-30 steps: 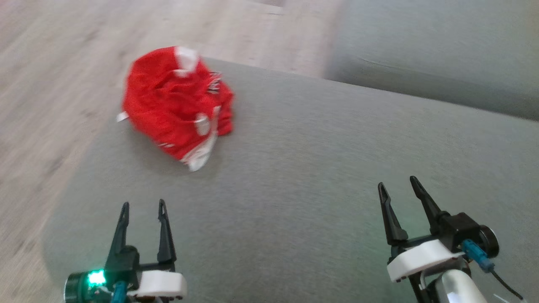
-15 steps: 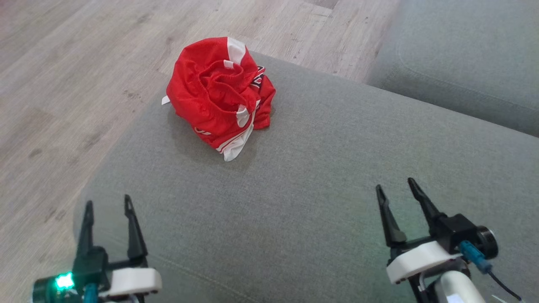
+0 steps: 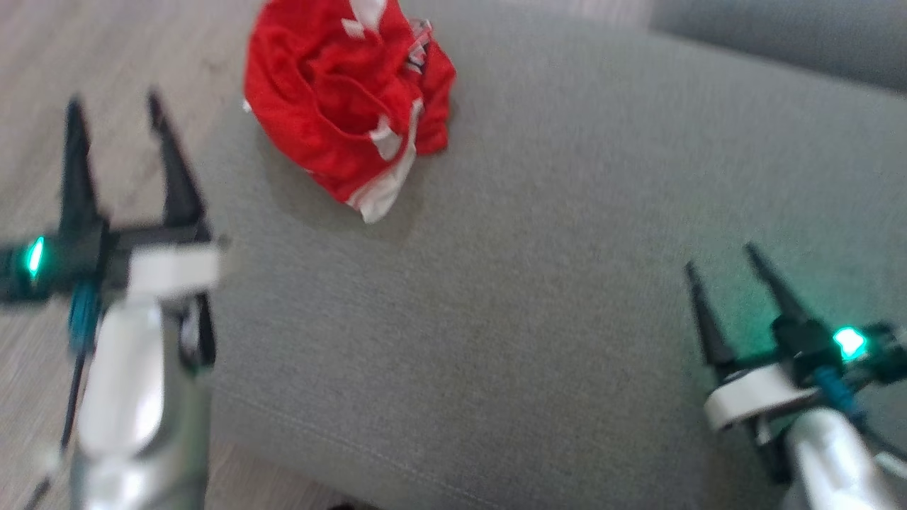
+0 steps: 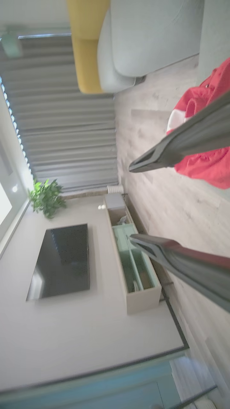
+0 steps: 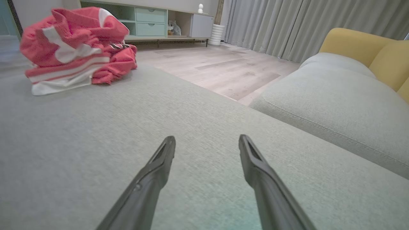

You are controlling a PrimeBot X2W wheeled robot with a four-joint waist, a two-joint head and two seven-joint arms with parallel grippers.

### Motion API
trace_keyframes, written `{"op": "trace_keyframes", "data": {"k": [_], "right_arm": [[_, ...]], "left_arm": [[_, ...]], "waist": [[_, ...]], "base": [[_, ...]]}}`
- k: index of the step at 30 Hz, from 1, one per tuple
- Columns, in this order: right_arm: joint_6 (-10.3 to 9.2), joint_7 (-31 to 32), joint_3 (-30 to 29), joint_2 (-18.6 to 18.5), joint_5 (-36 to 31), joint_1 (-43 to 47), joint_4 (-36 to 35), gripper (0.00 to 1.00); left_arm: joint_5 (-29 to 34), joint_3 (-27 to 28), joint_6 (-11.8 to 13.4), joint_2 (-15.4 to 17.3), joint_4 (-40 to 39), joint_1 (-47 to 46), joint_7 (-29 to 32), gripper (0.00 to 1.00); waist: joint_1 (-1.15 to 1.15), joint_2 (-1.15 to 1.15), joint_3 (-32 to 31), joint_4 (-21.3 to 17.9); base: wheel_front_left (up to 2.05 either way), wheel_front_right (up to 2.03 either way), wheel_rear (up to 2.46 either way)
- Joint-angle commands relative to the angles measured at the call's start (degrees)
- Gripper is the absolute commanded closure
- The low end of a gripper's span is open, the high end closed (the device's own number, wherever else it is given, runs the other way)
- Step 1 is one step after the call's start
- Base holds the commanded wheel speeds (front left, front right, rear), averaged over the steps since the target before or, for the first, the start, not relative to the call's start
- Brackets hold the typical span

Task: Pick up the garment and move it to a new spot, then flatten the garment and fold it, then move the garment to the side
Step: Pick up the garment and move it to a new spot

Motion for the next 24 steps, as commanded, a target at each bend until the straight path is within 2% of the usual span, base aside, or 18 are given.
{"op": "trace_keyframes", "data": {"k": [1, 5, 9, 13, 16, 18, 19, 20, 21, 24], "right_arm": [[-0.04, -0.61, 1.02, -1.45, -0.39, -2.19, -2.22, 0.0], [-0.04, -0.61, 0.51, -5.04, -0.59, -3.39, -3.62, 0.0], [-0.04, -0.61, -0.17, -7.68, -0.52, -4.52, -4.89, 0.0], [-0.04, -0.61, -0.36, -8.6, -0.32, -4.95, -5.73, 0.0], [-0.04, -0.61, -0.33, -9.05, -0.36, -5.4, -6.24, 0.0], [-0.04, -0.61, -0.49, -9.14, -0.36, -5.75, -6.49, 0.0], [-0.04, -0.61, -0.58, -9.2, -0.35, -5.9, -6.61, 0.0], [-0.04, -0.61, -0.7, -9.25, -0.35, -6.02, -6.72, 0.0], [-0.04, -0.61, -0.8, -9.28, -0.34, -6.12, -6.78, 0.0], [-0.04, -0.61, -0.94, -9.02, -0.4, -6.32, -6.48, 0.0]], "left_arm": [[0.29, 0.75, -0.57, 1.6, 0.35, -4.25, -0.23, 0.0], [0.68, -1.63, -2.61, 1.8, 12.74, -16.59, 1.06, 0.0], [0.69, -2.31, -2.72, 2.07, 25.96, -26.61, 7.86, 0.0], [-0.53, -1.66, -3.39, 3.19, 37.29, -32.85, 14.3, 0.0], [-0.2, -1.68, -2.38, 4.63, 43.84, -35.43, 16.89, 0.0], [-1.04, -1.41, -3.41, 4.81, 47.3, -36.43, 18.01, 0.0], [-0.91, -1.55, -3.27, 5.19, 48.3, -36.95, 17.51, 0.3], [-0.56, -1.75, -2.64, 5.64, 48.84, -37.49, 16.16, 0.89], [-0.32, -1.87, -2.01, 6.01, 49.27, -38.0, 14.6, 1.0], [-0.34, -2.07, -1.53, 6.16, 49.66, -39.47, 8.71, 1.0]], "waist": [[-0.02, 0.0, 6.01, -1.21], [-0.02, 0.0, 10.74, -1.68], [-0.02, 0.0, 14.13, -2.8], [-0.02, 0.0, 15.88, -4.28], [-0.02, 0.0, 17.1, -5.38], [-0.02, 0.0, 17.7, -5.93], [-0.02, 0.0, 17.95, -6.07], [-0.02, 0.0, 18.15, -6.13], [-0.02, 0.0, 18.29, -6.16], [-0.02, 0.0, 18.08, -5.92]], "base": [[0.0, 0.0, 0.0], [0.0, 0.0, 0.0], [0.0, 0.0, 0.0], [0.0, 0.0, 0.0], [0.0, 0.0, 0.0], [0.0, 0.0, 0.0], [0.0, 0.0, 0.0], [0.0, 0.0, 0.0], [0.0, 0.0, 0.0], [0.0, 0.0, 0.0]]}}
